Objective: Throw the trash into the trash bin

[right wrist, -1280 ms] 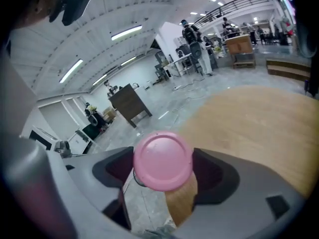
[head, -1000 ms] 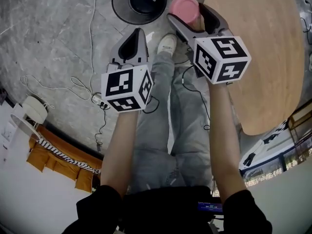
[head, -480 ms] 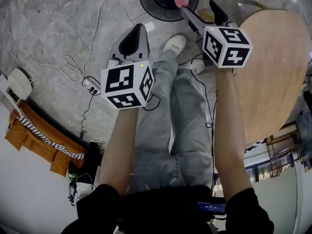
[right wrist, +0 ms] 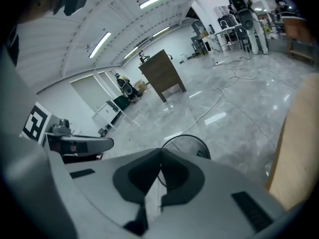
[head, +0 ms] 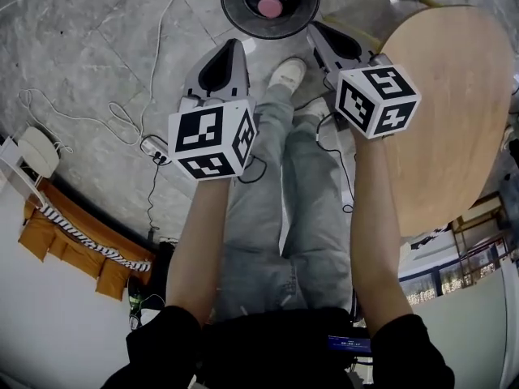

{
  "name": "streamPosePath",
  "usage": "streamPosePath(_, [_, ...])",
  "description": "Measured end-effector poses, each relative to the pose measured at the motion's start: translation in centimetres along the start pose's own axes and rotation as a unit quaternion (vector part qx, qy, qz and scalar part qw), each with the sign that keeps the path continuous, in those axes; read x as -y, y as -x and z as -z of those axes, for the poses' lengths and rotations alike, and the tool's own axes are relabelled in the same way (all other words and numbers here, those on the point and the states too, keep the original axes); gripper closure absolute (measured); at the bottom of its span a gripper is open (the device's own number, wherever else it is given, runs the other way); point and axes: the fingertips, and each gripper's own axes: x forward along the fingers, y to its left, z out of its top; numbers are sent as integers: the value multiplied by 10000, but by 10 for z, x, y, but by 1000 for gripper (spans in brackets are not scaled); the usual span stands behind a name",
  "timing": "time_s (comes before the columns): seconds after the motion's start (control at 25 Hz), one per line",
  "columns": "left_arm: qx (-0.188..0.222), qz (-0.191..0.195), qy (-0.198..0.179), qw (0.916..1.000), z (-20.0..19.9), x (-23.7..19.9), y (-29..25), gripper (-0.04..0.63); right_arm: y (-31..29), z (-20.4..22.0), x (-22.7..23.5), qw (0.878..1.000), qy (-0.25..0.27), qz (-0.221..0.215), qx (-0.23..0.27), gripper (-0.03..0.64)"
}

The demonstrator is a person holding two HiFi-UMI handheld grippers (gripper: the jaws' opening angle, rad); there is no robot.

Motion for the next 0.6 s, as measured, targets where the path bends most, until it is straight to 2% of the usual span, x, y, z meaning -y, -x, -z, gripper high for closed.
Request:
streamPosePath(0.16, [-12,268,-294,9992,-11,34,-5,589,37,-4,10,9984,-319,249,386,606])
streamPosePath(0.32, [-18,771,-753,9942,-26,88,-7,589,91,-5,31,9903,-771,728,893,607])
streamPosePath(0.6, [74,1562,-1480,9766,-52,189,3,589,203,-17,75,9539,-1447,1758,1955,606])
